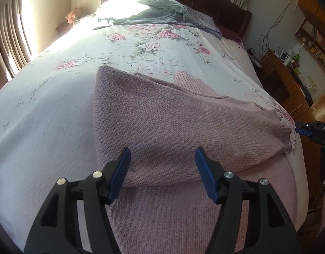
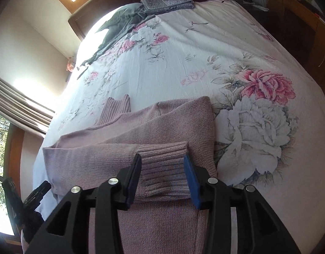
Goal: Fold small clothes
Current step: 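Straighten the cuff over the sweater body and open the right tool, then grasp the ribbed hem with the right tool while the left tool grasps it too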
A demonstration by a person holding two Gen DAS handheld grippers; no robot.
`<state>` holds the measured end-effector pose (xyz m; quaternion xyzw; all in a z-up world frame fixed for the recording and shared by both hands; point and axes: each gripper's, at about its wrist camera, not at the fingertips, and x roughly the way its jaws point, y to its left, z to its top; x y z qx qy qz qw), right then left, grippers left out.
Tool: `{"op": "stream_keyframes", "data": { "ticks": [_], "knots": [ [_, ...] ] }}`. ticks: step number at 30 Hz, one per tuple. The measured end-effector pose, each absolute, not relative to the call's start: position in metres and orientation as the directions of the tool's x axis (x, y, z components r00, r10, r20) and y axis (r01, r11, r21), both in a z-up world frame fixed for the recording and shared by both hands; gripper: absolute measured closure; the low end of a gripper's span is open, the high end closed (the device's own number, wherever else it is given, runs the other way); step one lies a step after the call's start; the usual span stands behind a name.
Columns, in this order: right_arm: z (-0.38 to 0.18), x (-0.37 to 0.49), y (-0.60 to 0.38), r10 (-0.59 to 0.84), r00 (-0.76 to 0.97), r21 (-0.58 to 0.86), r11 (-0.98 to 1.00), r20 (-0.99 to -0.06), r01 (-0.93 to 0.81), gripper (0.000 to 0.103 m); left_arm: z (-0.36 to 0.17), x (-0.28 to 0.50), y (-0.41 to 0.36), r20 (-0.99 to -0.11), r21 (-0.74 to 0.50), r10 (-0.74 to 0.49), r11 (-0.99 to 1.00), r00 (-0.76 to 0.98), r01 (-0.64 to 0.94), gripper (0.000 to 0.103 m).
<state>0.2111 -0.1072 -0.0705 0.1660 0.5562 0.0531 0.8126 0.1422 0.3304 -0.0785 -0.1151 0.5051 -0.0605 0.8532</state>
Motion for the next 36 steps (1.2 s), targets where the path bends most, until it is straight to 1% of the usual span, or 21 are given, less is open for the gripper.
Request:
{"op": "stream_keyframes", "data": {
  "ticks": [2, 4, 6, 7, 8, 10, 13, 15, 16, 17, 18, 19, 20, 22, 24, 26, 28, 29, 33, 34, 36],
  "knots": [
    [-0.085, 0.222, -0.107, 0.252, 0.325, 0.301, 0.947, -0.912, 0.109, 0.057, -0.086, 0.146, 0.33, -0.858, -0.254, -0.214, 0.967, 0.467, -0.024, 0.04],
    [-0.102, 0.227, -0.106, 0.292, 0.279, 0.332, 0.937, -0.915, 0.111, 0.057, -0.096, 0.149, 0.329, -0.867, -0.256, -0.214, 0.966, 0.449, -0.033, 0.04],
    [-0.108, 0.23, -0.102, 0.297, 0.268, 0.333, 0.938, -0.917, 0.1, 0.069, -0.103, 0.149, 0.329, -0.87, -0.259, -0.216, 0.965, 0.444, -0.036, 0.04],
    [-0.105, 0.229, -0.098, 0.294, 0.283, 0.327, 0.942, -0.913, 0.078, 0.084, -0.105, 0.149, 0.329, -0.868, -0.257, -0.216, 0.966, 0.447, -0.033, 0.04],
    [-0.099, 0.227, -0.094, 0.309, 0.306, 0.339, 0.94, -0.901, 0.048, 0.09, -0.105, 0.149, 0.329, -0.866, -0.258, -0.218, 0.966, 0.449, -0.028, 0.04],
    [-0.079, 0.219, -0.083, 0.385, 0.368, 0.396, 0.917, -0.847, -0.047, 0.092, -0.106, 0.149, 0.331, -0.863, -0.267, -0.227, 0.963, 0.451, -0.026, 0.039],
    [-0.046, 0.198, -0.065, 0.511, 0.415, 0.453, 0.859, -0.752, -0.238, 0.092, -0.107, 0.149, 0.333, -0.86, -0.28, -0.238, 0.96, 0.451, -0.028, 0.039],
    [-0.036, 0.188, -0.06, 0.53, 0.423, 0.434, 0.847, -0.735, -0.306, 0.092, -0.107, 0.149, 0.333, -0.86, -0.277, -0.236, 0.96, 0.453, -0.025, 0.039],
    [-0.037, 0.188, -0.059, 0.504, 0.424, 0.408, 0.862, -0.752, -0.301, 0.092, -0.108, 0.15, 0.332, -0.86, -0.276, -0.235, 0.961, 0.454, -0.025, 0.039],
    [-0.042, 0.192, -0.063, 0.449, 0.425, 0.368, 0.892, -0.786, -0.261, 0.092, -0.108, 0.15, 0.332, -0.859, -0.275, -0.234, 0.961, 0.455, -0.026, 0.039],
    [-0.051, 0.198, -0.07, 0.38, 0.421, 0.325, 0.925, -0.824, -0.198, 0.092, -0.109, 0.15, 0.332, -0.86, -0.275, -0.233, 0.961, 0.455, -0.027, 0.038],
    [-0.062, 0.206, -0.08, 0.312, 0.408, 0.291, 0.95, -0.858, -0.115, 0.09, -0.109, 0.15, 0.331, -0.86, -0.274, -0.232, 0.961, 0.454, -0.029, 0.038],
    [-0.076, 0.213, -0.093, 0.254, 0.381, 0.265, 0.964, -0.889, -0.025, 0.084, -0.109, 0.15, 0.331, -0.861, -0.272, -0.229, 0.962, 0.454, -0.03, 0.038],
    [-0.097, 0.218, -0.116, 0.178, 0.337, 0.223, 0.969, -0.924, 0.102, 0.083, -0.107, 0.149, 0.33, -0.864, -0.265, -0.225, 0.964, 0.45, -0.029, 0.038],
    [-0.097, 0.209, -0.123, 0.228, 0.364, 0.284, 0.953, -0.903, 0.106, 0.083, -0.102, 0.144, 0.33, -0.867, -0.254, -0.214, 0.967, 0.449, -0.03, 0.038],
    [-0.086, 0.197, -0.115, 0.269, 0.402, 0.313, 0.948, -0.875, 0.047, 0.083, -0.094, 0.136, 0.329, -0.857, -0.255, -0.217, 0.967, 0.467, -0.019, 0.038],
    [-0.078, 0.189, -0.102, 0.249, 0.421, 0.27, 0.963, -0.872, -0.009, 0.081, -0.091, 0.133, 0.326, -0.855, -0.259, -0.223, 0.966, 0.468, -0.012, 0.037],
    [-0.079, 0.188, -0.096, 0.245, 0.413, 0.258, 0.966, -0.877, -0.025, 0.078, -0.094, 0.133, 0.324, -0.86, -0.254, -0.222, 0.967, 0.46, -0.009, 0.037],
    [-0.117, 0.194, -0.087, 0.179, 0.28, 0.188, 0.982, -0.943, 0.006, 0.078, -0.112, 0.136, 0.317, -0.885, -0.22, -0.198, 0.976, 0.422, -0.003, 0.036],
    [-0.121, 0.191, -0.089, 0.188, 0.28, 0.2, 0.98, -0.941, 0.015, 0.078, -0.111, 0.135, 0.317, -0.884, -0.215, -0.195, 0.977, 0.425, 0.001, 0.036],
    [-0.111, 0.181, -0.093, 0.221, 0.32, 0.238, 0.971, -0.921, 0.014, 0.077, -0.104, 0.128, 0.318, -0.885, -0.214, -0.191, 0.977, 0.424, -0.006, 0.037]
  ]
}}
